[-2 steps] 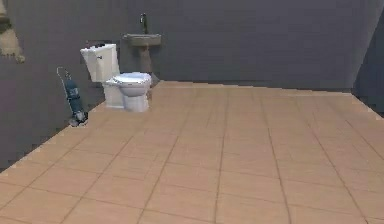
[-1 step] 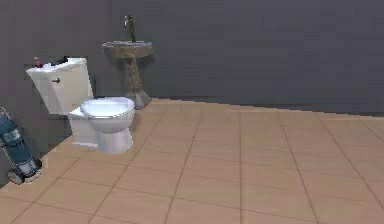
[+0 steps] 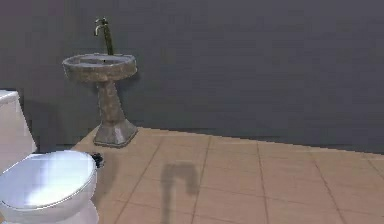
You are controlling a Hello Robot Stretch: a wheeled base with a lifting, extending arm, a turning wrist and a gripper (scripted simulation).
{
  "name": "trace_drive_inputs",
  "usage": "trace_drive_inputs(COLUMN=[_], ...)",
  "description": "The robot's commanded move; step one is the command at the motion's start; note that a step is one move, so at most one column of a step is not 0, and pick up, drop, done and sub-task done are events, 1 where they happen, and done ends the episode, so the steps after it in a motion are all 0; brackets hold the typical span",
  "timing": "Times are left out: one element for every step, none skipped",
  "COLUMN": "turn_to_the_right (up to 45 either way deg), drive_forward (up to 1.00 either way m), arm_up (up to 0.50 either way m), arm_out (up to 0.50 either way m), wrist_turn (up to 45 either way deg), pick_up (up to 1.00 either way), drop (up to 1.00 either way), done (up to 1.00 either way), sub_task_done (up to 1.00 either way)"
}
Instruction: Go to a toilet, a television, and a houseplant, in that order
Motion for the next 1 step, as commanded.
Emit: trace_drive_inputs(turn_to_the_right=[-6.0], drive_forward=[0.0], arm_up=[0.0], arm_out=[0.0], wrist_turn=[0.0], pick_up=[0.0], drop=[0.0], done=[0.0], sub_task_done=[0.0])
